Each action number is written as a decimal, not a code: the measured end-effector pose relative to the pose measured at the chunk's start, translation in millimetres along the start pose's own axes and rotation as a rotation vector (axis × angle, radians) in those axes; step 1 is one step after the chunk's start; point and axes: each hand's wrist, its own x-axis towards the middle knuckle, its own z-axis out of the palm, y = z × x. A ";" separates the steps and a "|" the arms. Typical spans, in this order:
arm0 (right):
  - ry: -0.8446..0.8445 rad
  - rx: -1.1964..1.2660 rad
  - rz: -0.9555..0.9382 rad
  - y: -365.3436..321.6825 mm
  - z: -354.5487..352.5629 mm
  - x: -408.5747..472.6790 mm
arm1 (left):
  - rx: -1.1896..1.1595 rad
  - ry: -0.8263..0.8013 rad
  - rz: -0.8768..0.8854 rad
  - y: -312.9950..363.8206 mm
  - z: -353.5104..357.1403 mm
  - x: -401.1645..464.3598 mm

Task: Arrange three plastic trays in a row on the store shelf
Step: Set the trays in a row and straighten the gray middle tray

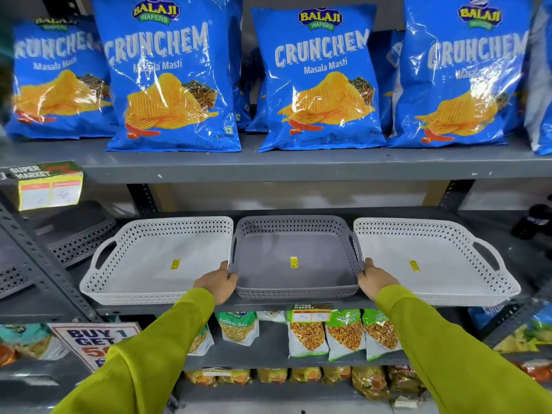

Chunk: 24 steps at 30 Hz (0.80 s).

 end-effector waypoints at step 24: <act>0.028 -0.008 0.005 -1.9 -2.3 -3.9 | 0.019 0.024 -0.006 1.6 -1.8 -3.1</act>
